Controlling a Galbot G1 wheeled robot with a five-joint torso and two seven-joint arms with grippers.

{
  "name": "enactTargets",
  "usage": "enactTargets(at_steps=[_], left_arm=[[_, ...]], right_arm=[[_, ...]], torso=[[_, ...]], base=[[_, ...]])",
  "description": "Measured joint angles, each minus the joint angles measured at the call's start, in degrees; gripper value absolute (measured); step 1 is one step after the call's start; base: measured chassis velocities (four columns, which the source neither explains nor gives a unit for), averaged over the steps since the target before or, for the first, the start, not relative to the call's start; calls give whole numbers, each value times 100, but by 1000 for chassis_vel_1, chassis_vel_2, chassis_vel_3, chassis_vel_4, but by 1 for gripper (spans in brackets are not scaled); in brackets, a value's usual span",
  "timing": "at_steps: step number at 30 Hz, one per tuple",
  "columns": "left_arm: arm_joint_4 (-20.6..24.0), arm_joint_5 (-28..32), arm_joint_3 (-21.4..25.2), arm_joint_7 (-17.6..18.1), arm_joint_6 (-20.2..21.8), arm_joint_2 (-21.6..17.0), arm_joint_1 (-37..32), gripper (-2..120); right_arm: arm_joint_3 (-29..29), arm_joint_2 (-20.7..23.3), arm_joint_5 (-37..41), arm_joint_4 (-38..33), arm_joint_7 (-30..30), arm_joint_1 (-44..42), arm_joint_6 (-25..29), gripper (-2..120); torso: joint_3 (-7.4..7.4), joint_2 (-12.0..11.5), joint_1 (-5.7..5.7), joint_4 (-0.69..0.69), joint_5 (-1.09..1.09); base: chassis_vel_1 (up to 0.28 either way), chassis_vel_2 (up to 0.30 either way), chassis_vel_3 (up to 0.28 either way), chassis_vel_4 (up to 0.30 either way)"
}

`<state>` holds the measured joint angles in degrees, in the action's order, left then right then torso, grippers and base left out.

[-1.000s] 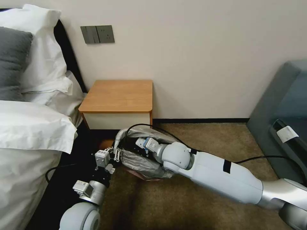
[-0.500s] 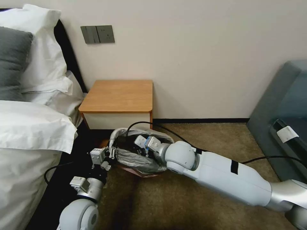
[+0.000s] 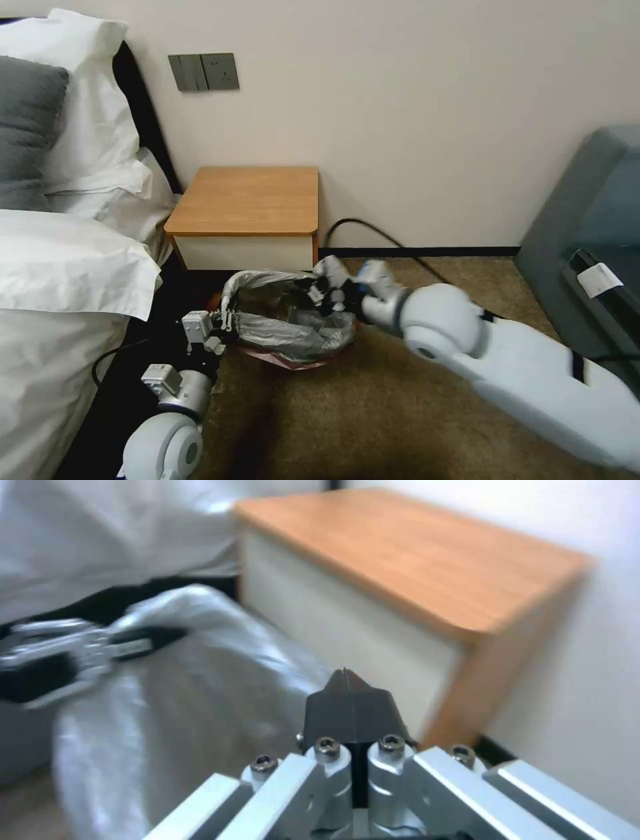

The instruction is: Pick up the garbage bag from the table and place it over the trash can.

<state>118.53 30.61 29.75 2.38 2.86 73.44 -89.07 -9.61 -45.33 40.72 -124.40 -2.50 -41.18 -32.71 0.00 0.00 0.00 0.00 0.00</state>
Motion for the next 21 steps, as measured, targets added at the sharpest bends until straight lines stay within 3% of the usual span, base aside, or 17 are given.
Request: enactTargets(at_steps=[2, 4, 7, 8, 9, 13, 14, 17, 21], left_arm=[[0, 33, 3, 38, 62, -13, 1, 9], [3, 147, 1, 253, 353, -44, 7, 9], [2, 166, -12, 349, 453, -47, 13, 9], [3, 205, -34, 455, 596, -51, 22, 9], [3, 205, -34, 455, 596, -51, 22, 9], [61, 361, -93, 802, 883, -94, 37, 9], [61, 361, -93, 802, 883, -94, 37, 9], [110, 449, -129, 955, 1027, -124, 9, 9], [110, 461, -179, 1035, 1084, -138, -60, 9]], right_arm=[[161, 77, -70, -33, -51, -252, 189, 0], [659, 144, -631, 48, -494, -1191, 956, 0], [830, -12, -991, 157, -739, -1531, 1260, 0], [1055, -319, -1450, 284, -1016, -1908, 1588, 0], [1055, -319, -1450, 284, -1016, -1908, 1588, 0], [1780, -1217, -2597, 498, -1171, -2976, 2159, 17], [1780, -1217, -2597, 498, -1171, -2976, 2159, 17], [2186, -1851, -3263, 475, -1170, -3782, 2456, 32], [2346, -2188, -3701, 385, -1204, -4187, 2602, 43]], torso=[[0, 0, 0, -1, 2], [0, 0, 0, -1, 0], [0, 0, 0, -1, 0], [0, 0, 0, 0, 2], [0, 0, 0, 0, 2], [0, 0, 0, 1, 0], [0, 0, 0, 1, 0], [0, 0, 0, -2, -1], [0, 0, 0, 0, -1]], base=[[0, 0, 0, 0], [0, 0, 0, 0], [0, 0, 0, 0], [0, 0, 0, 0], [0, 0, 0, 0], [0, 0, 0, 0], [0, 0, 0, 0], [0, 0, 0, 0], [0, 0, 0, 0]])
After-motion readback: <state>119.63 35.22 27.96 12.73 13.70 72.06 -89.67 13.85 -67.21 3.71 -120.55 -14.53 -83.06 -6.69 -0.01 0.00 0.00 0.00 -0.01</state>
